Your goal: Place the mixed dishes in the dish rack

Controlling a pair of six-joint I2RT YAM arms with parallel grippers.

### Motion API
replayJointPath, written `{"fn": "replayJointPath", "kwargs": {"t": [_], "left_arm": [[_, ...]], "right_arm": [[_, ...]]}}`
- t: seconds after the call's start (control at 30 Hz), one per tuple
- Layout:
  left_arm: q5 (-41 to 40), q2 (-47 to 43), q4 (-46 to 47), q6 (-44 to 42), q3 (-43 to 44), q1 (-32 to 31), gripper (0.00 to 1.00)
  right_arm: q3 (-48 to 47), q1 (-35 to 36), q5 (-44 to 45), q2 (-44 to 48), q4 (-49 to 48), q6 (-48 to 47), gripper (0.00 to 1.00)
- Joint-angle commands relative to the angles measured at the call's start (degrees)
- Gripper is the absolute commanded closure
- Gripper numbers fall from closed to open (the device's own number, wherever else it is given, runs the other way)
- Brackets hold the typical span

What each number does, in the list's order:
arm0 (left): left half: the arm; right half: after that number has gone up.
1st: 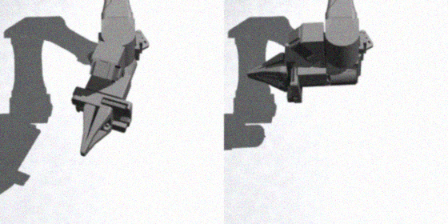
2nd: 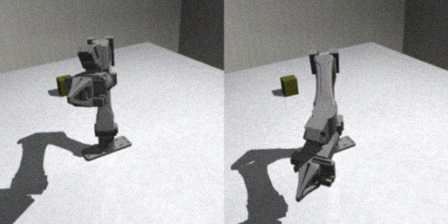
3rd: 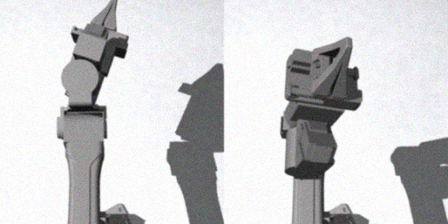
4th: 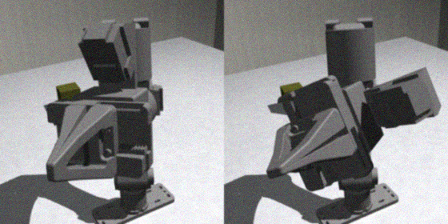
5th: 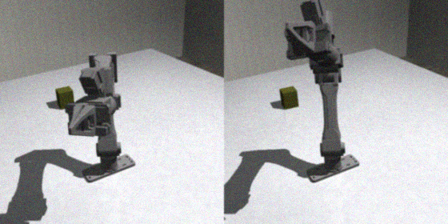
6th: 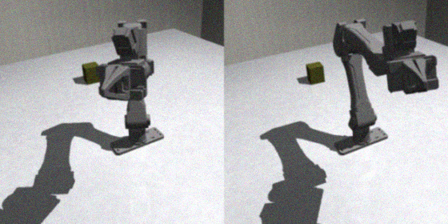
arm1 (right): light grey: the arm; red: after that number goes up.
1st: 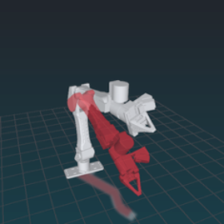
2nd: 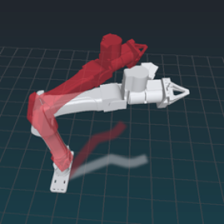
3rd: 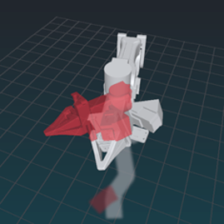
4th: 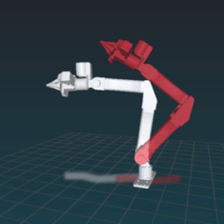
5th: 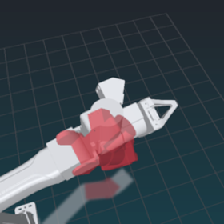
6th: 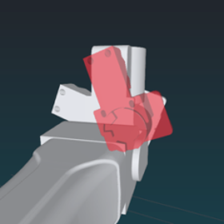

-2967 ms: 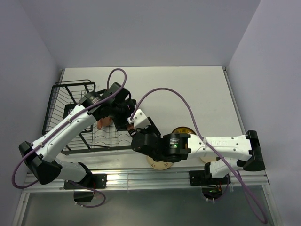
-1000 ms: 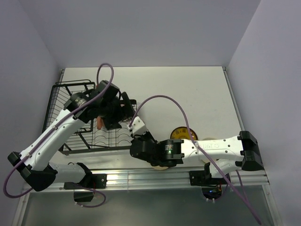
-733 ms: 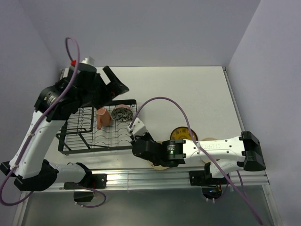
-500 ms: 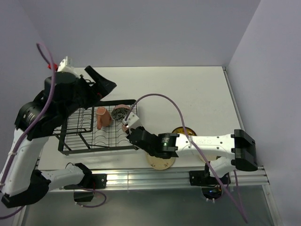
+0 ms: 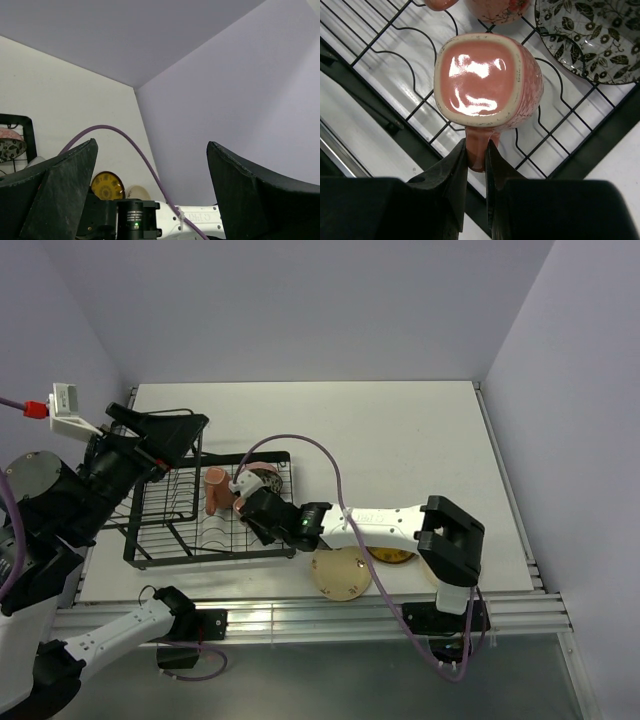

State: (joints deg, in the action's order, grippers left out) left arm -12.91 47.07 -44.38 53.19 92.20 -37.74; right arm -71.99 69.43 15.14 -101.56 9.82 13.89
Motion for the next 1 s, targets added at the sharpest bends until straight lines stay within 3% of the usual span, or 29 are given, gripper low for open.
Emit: {"fn": "replayJointPath", "kwargs": {"t": [0.0, 0.5, 0.77, 0.87, 0.97], "left_arm": [[2.97, 0.92, 2.99, -2.65, 2.63, 0.12, 0.04], [11.23, -0.40, 2.98, -5.02, 0.70, 0.12, 0.04], [16.59, 1.18, 1.76, -6.61, 0.87, 0.12, 0.04], [17.65, 0.92, 1.32, -6.78, 0.26, 0.12, 0.04], [18.88, 0.39, 1.58, -6.61, -0.53, 0.03, 0.05]], "right_arm": [[-4.57, -0.96, -1.25, -1.44, -4.38, -0.80, 1.00], [-6.24, -3.69, -0.02, -8.57, -4.29, 1.66, 1.00], [-2.81, -3.77, 0.33, -6.73, -6.22, 4.03, 0.55], [-1.14, -3.69, 0.07, -5.23, -7.45, 4.91, 0.45], [-0.26, -3.77, -0.11, -3.91, -7.80, 5.36, 0.41]]}}
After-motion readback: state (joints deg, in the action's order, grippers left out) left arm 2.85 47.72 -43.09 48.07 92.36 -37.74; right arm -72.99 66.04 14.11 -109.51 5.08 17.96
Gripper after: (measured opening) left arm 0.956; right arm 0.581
